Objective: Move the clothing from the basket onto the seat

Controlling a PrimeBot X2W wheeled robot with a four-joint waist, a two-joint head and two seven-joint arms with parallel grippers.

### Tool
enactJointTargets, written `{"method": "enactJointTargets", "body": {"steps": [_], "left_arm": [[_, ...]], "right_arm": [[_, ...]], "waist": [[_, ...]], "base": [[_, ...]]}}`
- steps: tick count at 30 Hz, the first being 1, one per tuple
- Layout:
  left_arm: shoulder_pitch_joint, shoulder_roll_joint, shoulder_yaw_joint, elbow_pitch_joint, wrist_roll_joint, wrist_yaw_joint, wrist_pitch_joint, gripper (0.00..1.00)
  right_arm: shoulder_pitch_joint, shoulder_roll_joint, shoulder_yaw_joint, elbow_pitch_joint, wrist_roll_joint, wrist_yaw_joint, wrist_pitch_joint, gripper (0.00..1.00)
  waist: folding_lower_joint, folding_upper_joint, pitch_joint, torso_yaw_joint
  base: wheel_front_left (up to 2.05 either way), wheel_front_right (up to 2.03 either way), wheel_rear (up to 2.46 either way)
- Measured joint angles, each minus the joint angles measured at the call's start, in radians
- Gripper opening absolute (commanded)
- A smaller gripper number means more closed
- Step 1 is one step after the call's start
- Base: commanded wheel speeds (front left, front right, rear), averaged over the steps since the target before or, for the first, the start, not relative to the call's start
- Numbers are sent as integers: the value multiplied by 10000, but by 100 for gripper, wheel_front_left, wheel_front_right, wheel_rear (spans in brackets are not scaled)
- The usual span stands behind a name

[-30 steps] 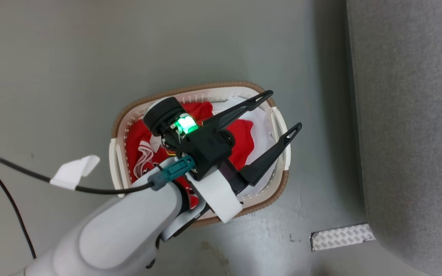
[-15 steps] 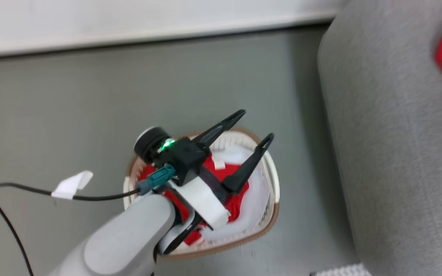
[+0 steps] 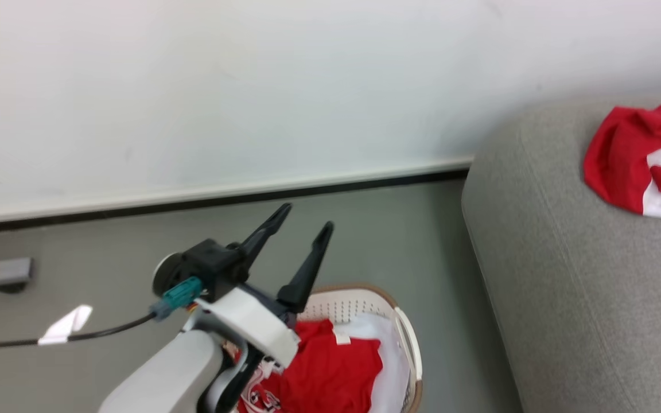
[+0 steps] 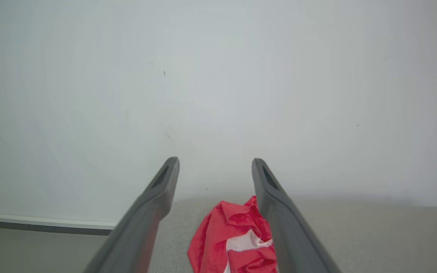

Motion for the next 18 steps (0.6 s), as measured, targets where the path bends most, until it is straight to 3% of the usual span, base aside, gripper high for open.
{"method": "enactJointTargets", "body": {"steps": [11, 18], "left_arm": [[1546, 648, 1386, -79, -359, 696, -121, 100], [2911, 721, 2552, -316, -334, 1170, -128, 100]], "right_arm": [[2033, 1262, -2, -1743, 88, 0, -765, 100], [3723, 2174, -295, -2424, -263, 0, -1373, 100]], "waist": [[1, 0, -1482, 626], [2, 0, -1905, 1142]], "base": [[0, 0, 0], [0, 0, 0]]}}
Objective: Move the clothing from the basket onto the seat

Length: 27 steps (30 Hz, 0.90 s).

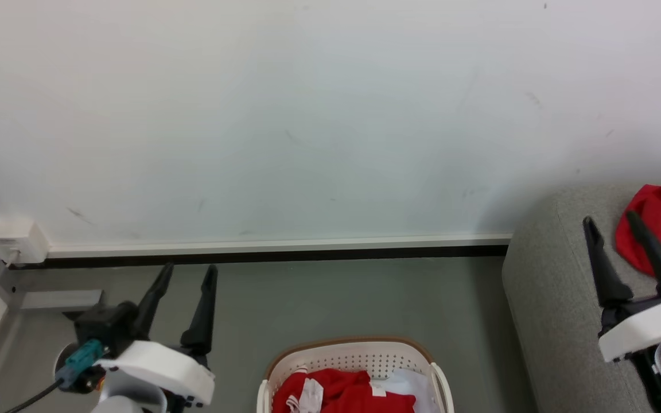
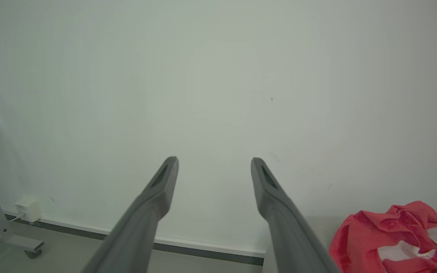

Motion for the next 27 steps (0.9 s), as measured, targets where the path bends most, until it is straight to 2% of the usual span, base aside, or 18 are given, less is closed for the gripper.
{"method": "enactJointTargets", "body": {"steps": [4, 11, 18, 27], "left_arm": [[815, -190, 855, -242, 240, 236, 0, 100], [2228, -1124, 2506, -715, 1143, 299, -2, 100], [3189, -2065, 3446, -754, 2211, -334, -2, 100], [3266, -2665, 4146, -456, 2976, -1087, -2, 100]], "right_arm": [[939, 546, -188, -209, -224, 0, -339, 100], [2340, 1461, -500, -201, -832, 0, -709, 100], [2933, 2017, -740, -192, -1605, 0, -773, 100], [3088, 2259, -972, -393, -2027, 0, -782, 100]], "waist": [[0, 0, -158, 182], [1, 0, -292, 288], [2, 0, -292, 232], [2, 0, -262, 323]], "base": [[0, 0, 0], [0, 0, 0], [0, 0, 0], [0, 0, 0]]}}
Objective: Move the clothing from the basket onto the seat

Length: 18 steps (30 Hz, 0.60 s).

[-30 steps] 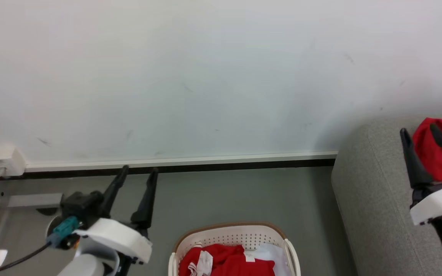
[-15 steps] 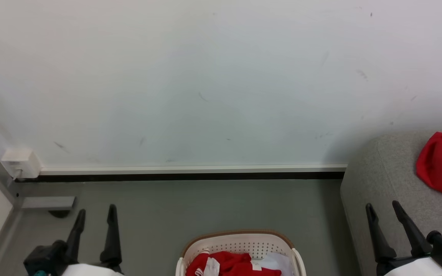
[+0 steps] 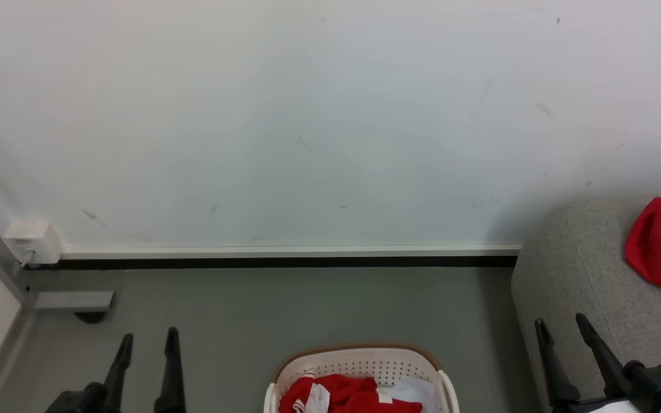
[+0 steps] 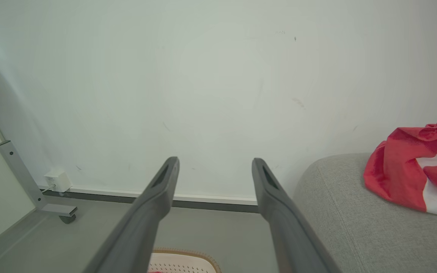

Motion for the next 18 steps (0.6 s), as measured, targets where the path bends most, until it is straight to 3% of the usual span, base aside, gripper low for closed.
{"method": "enactJointTargets", "body": {"steps": [18], "left_arm": [[-113, -577, 773, 345, 871, -821, 0, 100]], "right_arm": [[-131, 161, -84, -201, -96, 0, -2, 100]], "waist": [[0, 0, 228, -227]], "base": [[0, 0, 0]]}}
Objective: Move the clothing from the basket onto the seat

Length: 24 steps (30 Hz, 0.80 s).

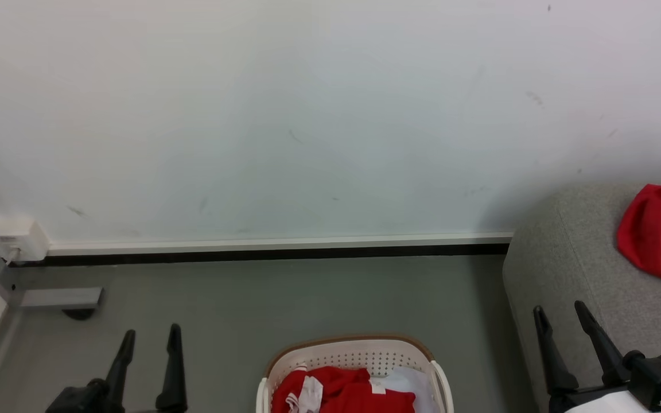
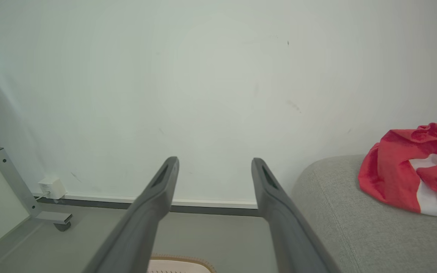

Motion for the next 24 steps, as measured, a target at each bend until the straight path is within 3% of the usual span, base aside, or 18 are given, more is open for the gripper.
{"method": "enactJointTargets", "body": {"steps": [13, 24], "left_arm": [[-1675, -215, -571, 723, 351, -725, 0, 100], [-3701, 50, -1442, 2546, 652, -1191, 230, 100]], "right_arm": [[-1266, -73, -364, -384, 12, 0, -21, 100], [-2330, 73, -886, -920, -63, 0, -23, 100]], "waist": [[2, 0, 1454, -587], [3, 0, 3229, -1284]], "base": [[0, 0, 0], [0, 0, 0]]}}
